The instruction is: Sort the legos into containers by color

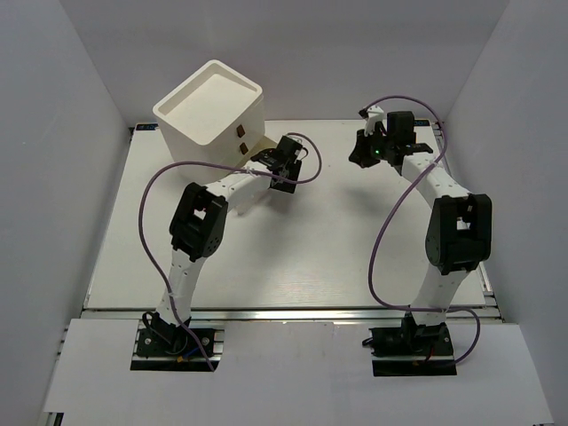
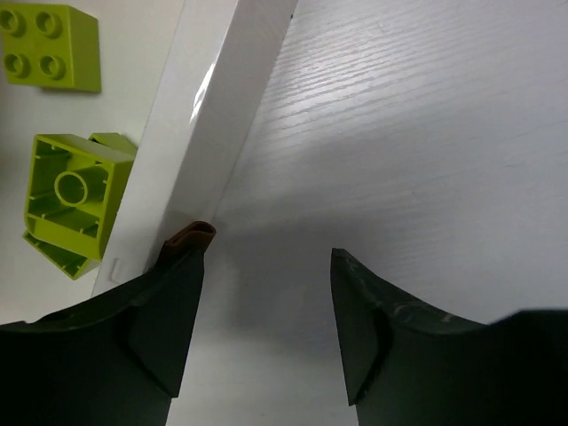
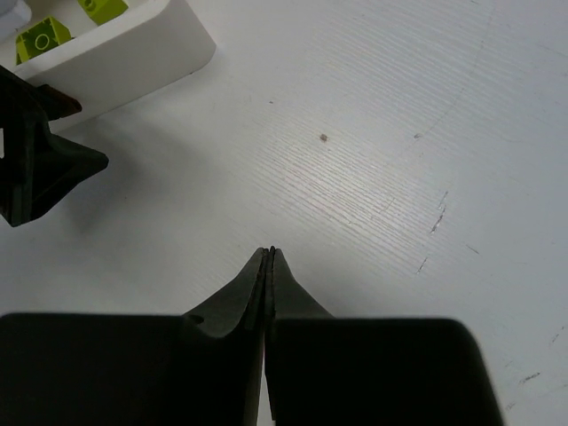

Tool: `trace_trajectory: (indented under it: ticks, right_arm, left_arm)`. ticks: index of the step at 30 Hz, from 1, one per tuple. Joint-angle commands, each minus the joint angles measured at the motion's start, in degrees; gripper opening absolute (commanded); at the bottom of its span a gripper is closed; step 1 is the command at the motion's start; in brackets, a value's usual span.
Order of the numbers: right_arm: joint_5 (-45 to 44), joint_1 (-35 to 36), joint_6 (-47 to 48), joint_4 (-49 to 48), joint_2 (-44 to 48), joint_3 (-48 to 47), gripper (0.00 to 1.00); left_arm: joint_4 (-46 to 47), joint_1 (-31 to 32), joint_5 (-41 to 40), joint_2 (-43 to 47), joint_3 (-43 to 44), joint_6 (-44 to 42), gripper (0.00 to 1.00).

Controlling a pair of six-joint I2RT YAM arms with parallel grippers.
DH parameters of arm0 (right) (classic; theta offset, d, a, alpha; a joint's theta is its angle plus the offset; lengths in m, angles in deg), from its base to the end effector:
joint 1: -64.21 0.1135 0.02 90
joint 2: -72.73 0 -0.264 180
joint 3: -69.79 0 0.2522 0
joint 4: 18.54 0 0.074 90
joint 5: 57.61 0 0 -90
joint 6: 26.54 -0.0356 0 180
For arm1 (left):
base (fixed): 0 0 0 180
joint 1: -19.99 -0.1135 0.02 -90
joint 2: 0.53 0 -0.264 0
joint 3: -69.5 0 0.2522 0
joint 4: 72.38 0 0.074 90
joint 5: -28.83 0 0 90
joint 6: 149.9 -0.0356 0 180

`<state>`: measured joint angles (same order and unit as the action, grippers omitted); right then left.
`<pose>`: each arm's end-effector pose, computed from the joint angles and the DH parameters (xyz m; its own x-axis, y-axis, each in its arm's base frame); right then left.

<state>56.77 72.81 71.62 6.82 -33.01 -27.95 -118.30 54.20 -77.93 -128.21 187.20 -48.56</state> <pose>0.4232 0.0789 0.2740 -0.4705 -0.2019 -0.8590 -0.5494 0.8288 0.1061 0.4113 -0.2672 0.1892 -0.7510 0.2829 -0.5966 0.2621 0.9571 0.1239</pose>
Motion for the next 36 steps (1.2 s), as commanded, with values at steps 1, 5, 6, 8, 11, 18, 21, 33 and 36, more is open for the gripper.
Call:
trace_trajectory:
  ticks: [1, 5, 6, 8, 11, 18, 21, 33, 36]
  right_arm:
    - [1.8, -1.0, 0.8, 0.6, 1.4, -3.4, 0.0]
    - [2.4, -1.1, 0.5, 1.1, 0.9, -4.3, 0.0]
    - [2.5, -1.4, 0.5, 1.1, 0.9, -4.3, 0.0]
    - [2.8, -1.3, 0.4, 1.0, 1.1, -4.1, 0.0]
    - [3.0, -1.3, 0.4, 1.1, 1.2, -3.6, 0.0]
    - [3.0, -1.4, 0.5, 1.2, 2.2, -2.8, 0.0]
    - [3.0, -1.5, 0.5, 1.2, 2.5, -2.4, 0.0]
    - [3.5, -2.0, -0.1, 1.0, 2.9, -1.0, 0.0]
    - [3.5, -2.2, 0.0, 1.0, 3.0, -1.1, 0.0]
  left_arm:
    - [-3.0, -0.6, -11.0, 1.0, 2.0, -1.5, 0.72]
    - [-2.9, -1.8, -11.7, 0.4, 2.5, -1.3, 0.74]
    - [-2.7, -1.8, -12.1, 0.3, 2.4, -1.1, 0.77]
    - [-1.3, -1.8, -12.9, 0.2, 2.2, -1.4, 0.81]
    - [-0.9, -2.3, -11.1, -1.4, 4.4, -1.7, 0.8]
    - [2.2, -2.3, -7.0, -4.4, 6.8, -1.6, 0.33]
    - [2.2, -2.8, -9.7, -5.4, 7.4, -1.2, 0.49]
    - [3.4, -6.0, -17.5, -4.6, 6.6, -2.9, 0.86]
    - [4.0, -6.5, -17.3, -5.2, 7.1, -3.3, 0.91]
